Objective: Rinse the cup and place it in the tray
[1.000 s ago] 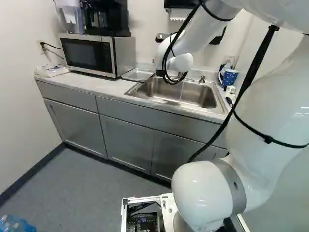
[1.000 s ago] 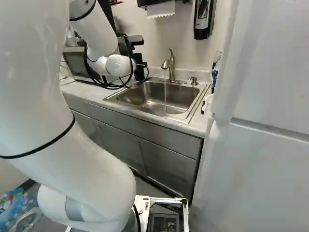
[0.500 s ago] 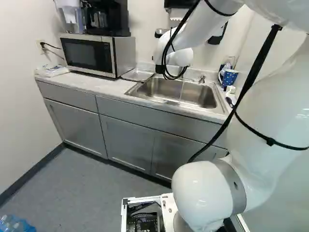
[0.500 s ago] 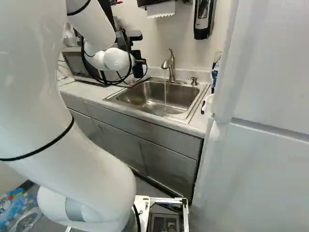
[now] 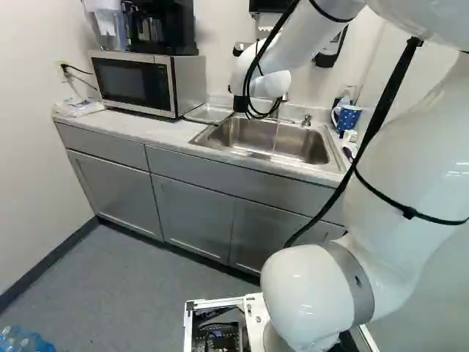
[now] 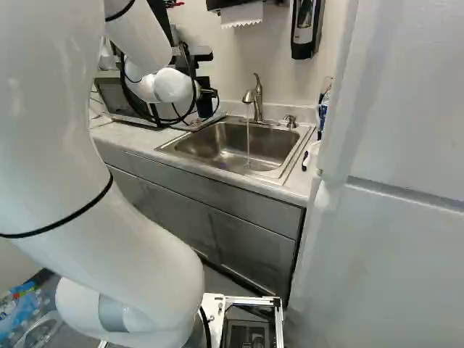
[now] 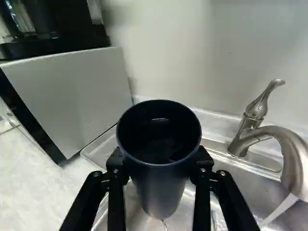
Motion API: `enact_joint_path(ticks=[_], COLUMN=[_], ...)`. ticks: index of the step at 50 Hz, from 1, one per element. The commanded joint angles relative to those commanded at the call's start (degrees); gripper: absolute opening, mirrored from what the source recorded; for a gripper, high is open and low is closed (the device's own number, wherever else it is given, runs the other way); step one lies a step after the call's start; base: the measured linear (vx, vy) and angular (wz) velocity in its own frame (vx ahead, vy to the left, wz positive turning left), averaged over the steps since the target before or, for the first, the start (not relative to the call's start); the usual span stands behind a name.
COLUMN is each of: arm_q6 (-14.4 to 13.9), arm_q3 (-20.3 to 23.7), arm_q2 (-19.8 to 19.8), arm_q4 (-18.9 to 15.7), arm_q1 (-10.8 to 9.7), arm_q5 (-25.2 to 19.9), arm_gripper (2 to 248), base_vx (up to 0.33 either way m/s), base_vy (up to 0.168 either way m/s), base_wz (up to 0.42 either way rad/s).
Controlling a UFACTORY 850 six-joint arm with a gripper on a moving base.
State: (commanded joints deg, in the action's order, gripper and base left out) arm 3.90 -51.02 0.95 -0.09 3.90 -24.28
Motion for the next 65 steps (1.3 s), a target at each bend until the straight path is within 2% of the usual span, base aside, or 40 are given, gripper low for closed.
enact_joint_path(ticks=[65], arm_q6=[38.88], arm_q3=[0.0], arm_q2=[0.0], arm_q4=[0.0], arm_q1=[0.0], arm_q5=[0.0], arm_gripper=[126], base_vx=[0.0], base_vy=[0.0], base_wz=[0.0])
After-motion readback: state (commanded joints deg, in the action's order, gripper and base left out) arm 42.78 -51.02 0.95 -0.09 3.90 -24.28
